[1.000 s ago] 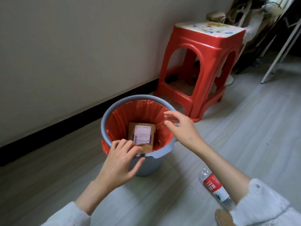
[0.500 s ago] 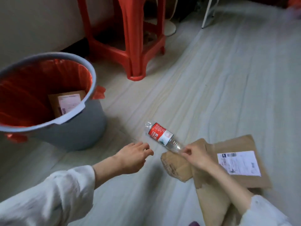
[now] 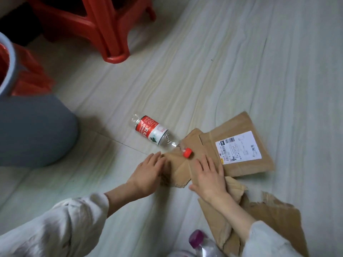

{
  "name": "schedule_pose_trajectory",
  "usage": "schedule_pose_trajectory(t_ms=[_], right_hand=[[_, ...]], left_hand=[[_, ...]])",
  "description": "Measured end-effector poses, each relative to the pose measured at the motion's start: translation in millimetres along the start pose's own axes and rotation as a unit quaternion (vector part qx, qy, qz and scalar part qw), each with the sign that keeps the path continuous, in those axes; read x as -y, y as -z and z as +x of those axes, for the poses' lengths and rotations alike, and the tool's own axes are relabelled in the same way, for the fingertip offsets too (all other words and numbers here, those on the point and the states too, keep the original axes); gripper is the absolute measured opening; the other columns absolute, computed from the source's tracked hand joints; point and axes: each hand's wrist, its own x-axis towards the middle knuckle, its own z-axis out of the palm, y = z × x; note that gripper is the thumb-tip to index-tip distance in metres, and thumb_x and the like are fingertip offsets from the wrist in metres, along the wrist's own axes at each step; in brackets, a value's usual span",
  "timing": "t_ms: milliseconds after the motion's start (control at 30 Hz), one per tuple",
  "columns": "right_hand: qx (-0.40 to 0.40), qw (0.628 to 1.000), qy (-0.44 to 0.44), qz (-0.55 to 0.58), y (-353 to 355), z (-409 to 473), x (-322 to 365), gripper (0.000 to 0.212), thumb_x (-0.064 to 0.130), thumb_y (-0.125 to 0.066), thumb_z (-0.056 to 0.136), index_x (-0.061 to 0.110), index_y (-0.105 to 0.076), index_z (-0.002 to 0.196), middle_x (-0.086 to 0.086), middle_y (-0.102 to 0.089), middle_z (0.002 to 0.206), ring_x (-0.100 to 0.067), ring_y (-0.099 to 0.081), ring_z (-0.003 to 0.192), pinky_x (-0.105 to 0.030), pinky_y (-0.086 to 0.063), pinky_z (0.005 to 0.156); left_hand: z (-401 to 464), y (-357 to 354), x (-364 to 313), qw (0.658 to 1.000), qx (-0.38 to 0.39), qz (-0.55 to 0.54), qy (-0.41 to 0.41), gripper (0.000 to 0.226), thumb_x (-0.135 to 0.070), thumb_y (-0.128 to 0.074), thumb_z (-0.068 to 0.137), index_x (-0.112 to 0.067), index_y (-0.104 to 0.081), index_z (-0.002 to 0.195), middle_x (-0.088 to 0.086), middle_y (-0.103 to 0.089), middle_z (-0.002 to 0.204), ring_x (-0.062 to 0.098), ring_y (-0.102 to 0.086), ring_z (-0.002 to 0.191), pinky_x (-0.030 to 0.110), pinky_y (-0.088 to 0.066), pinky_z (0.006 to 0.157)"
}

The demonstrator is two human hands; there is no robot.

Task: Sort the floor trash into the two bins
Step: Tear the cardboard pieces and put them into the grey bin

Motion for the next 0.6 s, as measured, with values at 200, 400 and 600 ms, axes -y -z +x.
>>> schedule_pose_trajectory(t_ms=[200, 400, 600], right_hand=[[-0.076, 0.994, 0.023, 0.077, -16, 11, 11, 0.098, 0.048, -0.09, 0.031, 0.003, -0.059, 0.113, -0.014, -0.061, 0.115, -0.034, -0.062, 0.105, -0.046, -0.055, 0.08], [-0.085, 0.989, 0.027, 0.118, -16, 14, 16, 0.093, 0.028, -0.086, 0.057, -0.006, -0.042, 0.132, -0.024, -0.046, 0.132, -0.039, -0.047, 0.121, -0.044, -0.041, 0.102], [-0.077, 0.987, 0.016, 0.139, -7, 13, 30, 0.079, 0.015, -0.071, 0.061, -0.015, -0.042, 0.128, -0.039, -0.043, 0.13, -0.049, -0.045, 0.123, -0.052, -0.041, 0.101]], left_hand=[[13, 5, 0, 0.891, -0.048, -0.348, 0.289, 0.062, -0.019, -0.067, 0.083, -0.008, -0.037, 0.136, 0.013, -0.055, 0.124, 0.027, -0.053, 0.11, 0.029, -0.043, 0.085], [2, -7, -2, 0.877, 0.055, -0.319, 0.355, 0.019, -0.028, -0.075, 0.075, -0.018, -0.059, 0.076, 0.005, -0.063, 0.092, 0.018, -0.056, 0.088, 0.023, -0.047, 0.065], [-13, -19, -18, 0.861, 0.102, -0.263, 0.423, 0.028, -0.024, -0.066, 0.081, -0.009, -0.06, 0.103, 0.009, -0.043, 0.106, 0.024, -0.048, 0.099, 0.028, -0.044, 0.069]])
